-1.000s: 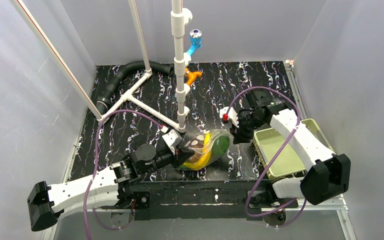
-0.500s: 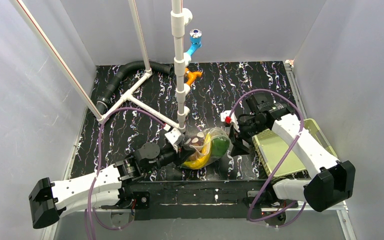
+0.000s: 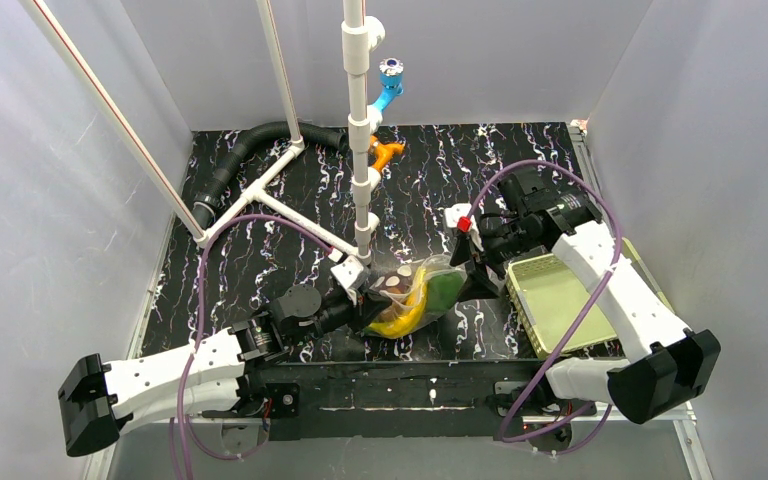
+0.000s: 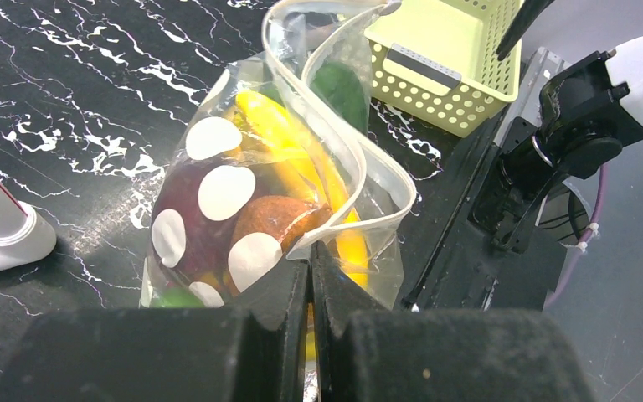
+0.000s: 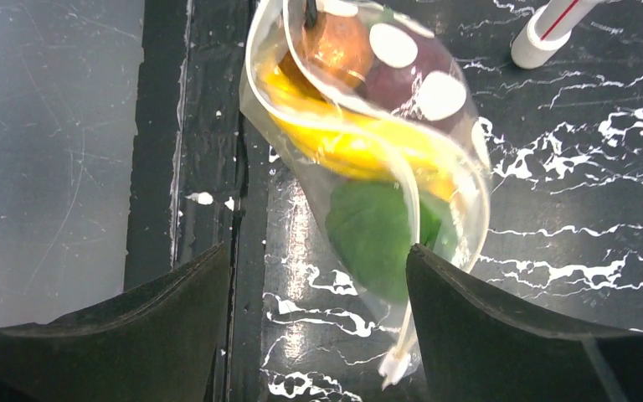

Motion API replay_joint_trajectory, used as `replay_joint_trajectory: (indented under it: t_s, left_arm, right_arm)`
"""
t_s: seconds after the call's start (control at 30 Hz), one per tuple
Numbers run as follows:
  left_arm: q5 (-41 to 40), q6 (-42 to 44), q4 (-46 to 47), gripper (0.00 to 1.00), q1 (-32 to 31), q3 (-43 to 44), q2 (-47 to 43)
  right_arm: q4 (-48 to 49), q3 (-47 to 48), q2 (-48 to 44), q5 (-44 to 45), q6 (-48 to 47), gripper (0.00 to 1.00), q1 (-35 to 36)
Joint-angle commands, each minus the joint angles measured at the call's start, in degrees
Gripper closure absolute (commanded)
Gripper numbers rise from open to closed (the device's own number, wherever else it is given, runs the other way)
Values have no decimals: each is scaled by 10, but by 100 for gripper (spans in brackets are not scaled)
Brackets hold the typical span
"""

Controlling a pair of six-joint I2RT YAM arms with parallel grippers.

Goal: Open the zip-top bag and remove the fake food
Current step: Unzip the zipper food storage bag at the center of the board, then open the zipper of the food storage bag at the center of the board.

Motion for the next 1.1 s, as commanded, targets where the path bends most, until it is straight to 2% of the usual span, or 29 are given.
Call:
replay_joint_trajectory:
  t_s: [0.0,0.17,0.43,0.77,1.07]
  left_arm:
    - [-3,4,10,100,0,20,-1]
    - [1,3,15,100,0,20,3]
    - [2,3,14,100,0,22,3]
    - [3,5,11,100,0,21,-4]
    - [3,5,11,100,0,17,-10]
  right_arm:
    - [-25,39,6,-42,3,18,3]
    - [-3,51,22,-45,35,20,4]
    - [68,73,69,6,114,24,8]
    - [84,93,105,60,131,29,9]
    - [103,74,116,101,133,40,9]
